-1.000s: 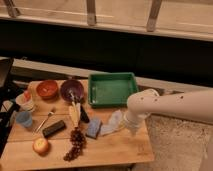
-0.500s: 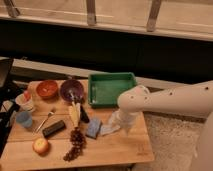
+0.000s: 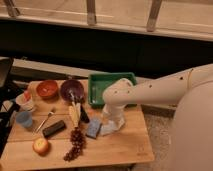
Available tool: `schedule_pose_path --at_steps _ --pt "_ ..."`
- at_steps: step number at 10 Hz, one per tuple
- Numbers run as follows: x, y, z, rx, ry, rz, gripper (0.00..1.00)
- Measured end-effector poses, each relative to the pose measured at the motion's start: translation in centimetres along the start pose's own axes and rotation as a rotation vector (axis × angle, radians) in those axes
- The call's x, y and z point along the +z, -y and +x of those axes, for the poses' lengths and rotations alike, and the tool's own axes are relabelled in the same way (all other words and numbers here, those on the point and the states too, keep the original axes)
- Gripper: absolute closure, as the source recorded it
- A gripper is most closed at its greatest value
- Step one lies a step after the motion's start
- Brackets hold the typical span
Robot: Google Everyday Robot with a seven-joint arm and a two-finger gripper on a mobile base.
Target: Wipe red bowl with towel
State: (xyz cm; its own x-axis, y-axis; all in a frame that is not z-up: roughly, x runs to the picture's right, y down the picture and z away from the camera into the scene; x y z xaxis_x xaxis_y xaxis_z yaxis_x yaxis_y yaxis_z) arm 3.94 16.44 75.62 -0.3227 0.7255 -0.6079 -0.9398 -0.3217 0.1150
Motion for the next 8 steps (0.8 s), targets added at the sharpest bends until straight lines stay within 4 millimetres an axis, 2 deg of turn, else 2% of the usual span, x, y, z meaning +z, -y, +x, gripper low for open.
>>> schedule_pose_path --at_steps 4,8 --pt "-0.4 1.9 -5.1 0.019 -0.026 -0.033 0.40" --pt "-0.5 2.0 -5.8 0.021 -0.039 -0.050 0.40"
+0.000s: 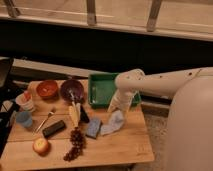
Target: Wipe red bowl with towel
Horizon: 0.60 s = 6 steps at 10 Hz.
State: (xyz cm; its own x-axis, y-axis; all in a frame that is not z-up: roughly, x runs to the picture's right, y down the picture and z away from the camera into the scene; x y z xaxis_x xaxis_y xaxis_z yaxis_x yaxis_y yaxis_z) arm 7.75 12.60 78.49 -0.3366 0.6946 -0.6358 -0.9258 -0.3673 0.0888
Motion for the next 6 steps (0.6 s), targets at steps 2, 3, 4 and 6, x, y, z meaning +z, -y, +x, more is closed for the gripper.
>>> schedule_pose_path --at_steps 2,3,4,6 --pt "1.1 1.1 -0.8 0.023 -0.030 0.007 0.40" --pt "2.0 1.7 -1.1 0.036 -0.047 0.010 0.40" --pt "2.7 2.1 -1.4 0.046 -0.062 0.012 0.40" --pt "4.2 2.8 -1.6 0.064 -0.095 0.013 0.40"
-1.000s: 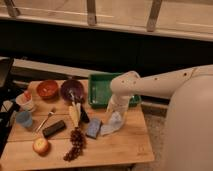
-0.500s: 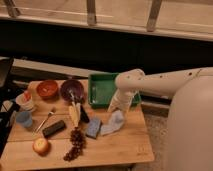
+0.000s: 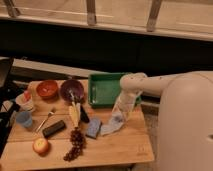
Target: Wipe red bowl with towel
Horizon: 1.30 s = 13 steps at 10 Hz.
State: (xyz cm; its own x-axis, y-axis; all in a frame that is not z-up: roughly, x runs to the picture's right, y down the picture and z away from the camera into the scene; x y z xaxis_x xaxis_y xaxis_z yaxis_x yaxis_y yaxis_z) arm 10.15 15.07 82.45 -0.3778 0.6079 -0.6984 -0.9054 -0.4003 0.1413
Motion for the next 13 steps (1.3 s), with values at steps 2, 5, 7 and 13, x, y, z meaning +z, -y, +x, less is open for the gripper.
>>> schedule_pose_path --at_steps 2,5,7,13 --pt "1.4 0.5 -0.2 0.015 -0.037 0.001 0.40" --pt "3.6 0.4 0.6 0.015 -0.076 0.014 0.48" --pt "3.8 0.5 1.1 0.004 -0.074 0.017 0.70" --pt "0.6 -1.3 1.3 -0.048 0.016 0.029 1.00"
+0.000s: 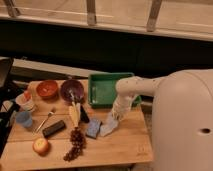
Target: Wipe red bowl with towel
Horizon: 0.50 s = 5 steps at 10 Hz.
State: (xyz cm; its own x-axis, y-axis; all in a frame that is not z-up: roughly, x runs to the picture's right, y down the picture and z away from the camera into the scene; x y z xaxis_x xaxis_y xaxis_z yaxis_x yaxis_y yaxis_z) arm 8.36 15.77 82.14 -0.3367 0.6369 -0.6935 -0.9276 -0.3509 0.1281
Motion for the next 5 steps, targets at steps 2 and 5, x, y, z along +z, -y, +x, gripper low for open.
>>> schedule_pose_path --at_steps 2,5 --pt "-3.6 -2.0 -0.6 -0.046 0.069 0.011 1.00" --pt "-8.4 -6.4 -2.2 -0.126 0.175 0.017 1.00"
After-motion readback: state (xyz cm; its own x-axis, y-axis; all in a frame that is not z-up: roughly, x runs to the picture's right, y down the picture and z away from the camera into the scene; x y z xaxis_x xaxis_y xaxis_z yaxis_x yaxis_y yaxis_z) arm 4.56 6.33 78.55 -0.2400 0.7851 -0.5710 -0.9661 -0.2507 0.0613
